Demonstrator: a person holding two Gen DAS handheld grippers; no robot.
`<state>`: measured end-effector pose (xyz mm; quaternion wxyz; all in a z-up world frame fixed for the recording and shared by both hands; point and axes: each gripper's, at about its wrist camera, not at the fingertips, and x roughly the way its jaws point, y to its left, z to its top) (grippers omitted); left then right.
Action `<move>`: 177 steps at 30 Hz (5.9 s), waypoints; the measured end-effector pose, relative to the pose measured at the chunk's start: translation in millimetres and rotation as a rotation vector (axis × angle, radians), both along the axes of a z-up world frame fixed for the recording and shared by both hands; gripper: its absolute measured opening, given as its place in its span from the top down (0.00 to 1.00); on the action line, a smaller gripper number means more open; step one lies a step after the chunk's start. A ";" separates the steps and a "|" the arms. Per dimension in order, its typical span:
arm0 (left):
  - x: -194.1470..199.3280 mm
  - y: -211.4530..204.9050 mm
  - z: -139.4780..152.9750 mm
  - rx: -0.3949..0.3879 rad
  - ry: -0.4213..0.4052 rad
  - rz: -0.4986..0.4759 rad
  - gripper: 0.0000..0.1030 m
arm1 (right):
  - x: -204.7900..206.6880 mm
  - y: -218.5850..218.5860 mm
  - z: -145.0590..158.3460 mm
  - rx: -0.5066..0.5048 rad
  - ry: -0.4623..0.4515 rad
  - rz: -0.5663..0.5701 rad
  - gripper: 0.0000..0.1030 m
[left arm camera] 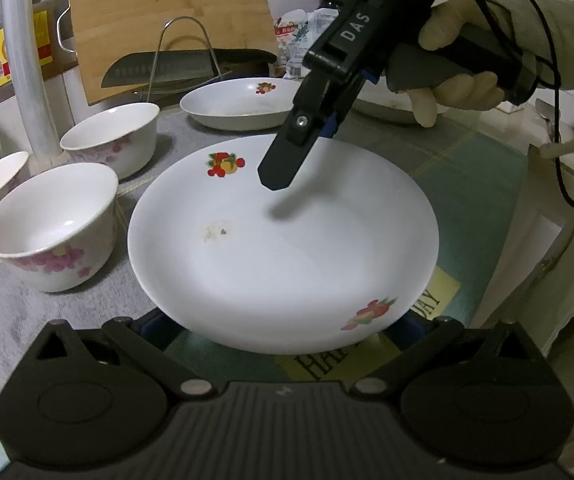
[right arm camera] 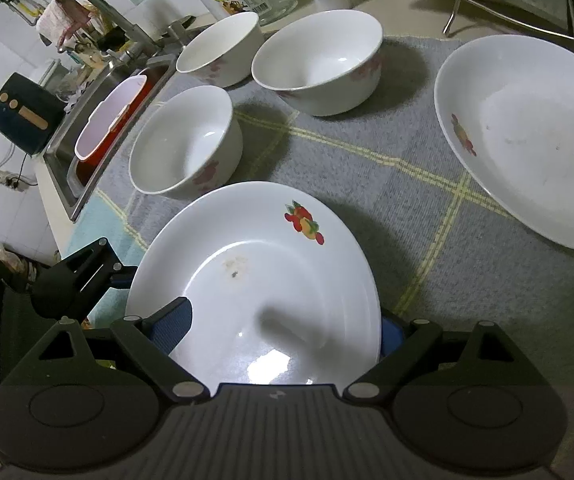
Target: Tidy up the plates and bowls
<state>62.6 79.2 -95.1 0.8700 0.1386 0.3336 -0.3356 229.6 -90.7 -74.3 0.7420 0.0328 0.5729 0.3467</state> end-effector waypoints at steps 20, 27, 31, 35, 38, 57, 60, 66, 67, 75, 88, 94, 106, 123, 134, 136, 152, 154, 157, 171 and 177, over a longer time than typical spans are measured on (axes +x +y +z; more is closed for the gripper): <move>0.6 -39.7 23.6 0.019 -0.018 -0.008 0.01 | -8.5 -42.8 19.5 0.032 -0.048 -0.010 0.07; 7.7 -65.7 29.3 0.024 -0.030 -0.023 0.01 | -10.3 -71.0 25.8 0.033 -0.067 -0.026 0.07; 13.3 -82.3 31.9 0.029 -0.032 -0.036 0.01 | -10.5 -90.2 28.2 0.034 -0.074 -0.037 0.07; 17.2 -100.4 34.0 0.032 -0.034 -0.048 0.01 | -10.5 -110.1 30.9 0.039 -0.082 -0.050 0.07; 22.5 -114.6 35.0 0.032 -0.036 -0.059 0.01 | -9.2 -125.6 32.7 0.039 -0.088 -0.062 0.07; 55.8 -201.7 38.0 0.042 -0.063 -0.140 0.01 | -0.6 -224.7 39.1 0.040 -0.133 -0.156 0.07; 61.8 -212.2 38.1 0.043 -0.064 -0.155 0.01 | 1.1 -236.6 38.7 0.037 -0.138 -0.169 0.07; 70.6 -233.6 36.9 0.051 -0.065 -0.180 0.01 | 6.0 -260.7 36.3 0.039 -0.147 -0.195 0.07; 71.6 -236.1 36.5 0.052 -0.063 -0.180 0.01 | 6.8 -263.9 35.8 0.039 -0.147 -0.198 0.07; 81.3 -254.9 30.6 0.065 -0.039 -0.176 0.01 | 16.5 -279.1 26.8 0.039 -0.142 -0.210 0.07; 92.2 -270.4 26.0 0.077 -0.007 -0.162 0.01 | 26.8 -286.2 14.7 0.021 -0.135 -0.204 0.07; 95.6 -271.6 26.3 0.082 -0.002 -0.160 0.01 | 30.0 -287.5 11.3 0.017 -0.132 -0.203 0.07; 105.4 -276.7 26.5 0.098 0.002 -0.174 0.01 | 35.3 -289.1 5.3 -0.011 -0.128 -0.213 0.07; 121.4 -289.3 24.4 0.167 0.019 -0.251 0.01 | 27.9 -298.6 2.5 -0.031 -0.073 -0.264 0.03; 126.3 -294.9 21.6 0.181 0.033 -0.277 0.02 | 19.6 -310.8 6.1 -0.028 -0.068 -0.310 0.00; 126.1 -295.2 21.7 0.182 0.033 -0.274 0.02 | 18.8 -310.8 7.1 -0.033 -0.067 -0.309 0.00; 120.9 -292.6 25.6 0.184 0.005 -0.258 0.01 | 15.2 -316.0 15.6 -0.047 -0.043 -0.369 0.00; 121.0 -291.7 24.9 0.181 0.006 -0.253 0.01 | 14.1 -317.6 17.0 -0.046 -0.047 -0.379 0.00; 120.1 -290.9 24.3 0.175 0.007 -0.251 0.01 | 11.9 -318.8 18.8 -0.047 -0.054 -0.388 0.00; 112.5 -289.4 27.5 0.142 -0.030 -0.208 0.01 | 1.4 -311.6 23.3 -0.106 -0.088 -0.385 0.00; 107.6 -285.7 31.9 0.129 -0.038 -0.198 0.01 | -3.0 -309.0 24.2 -0.132 -0.095 -0.382 0.00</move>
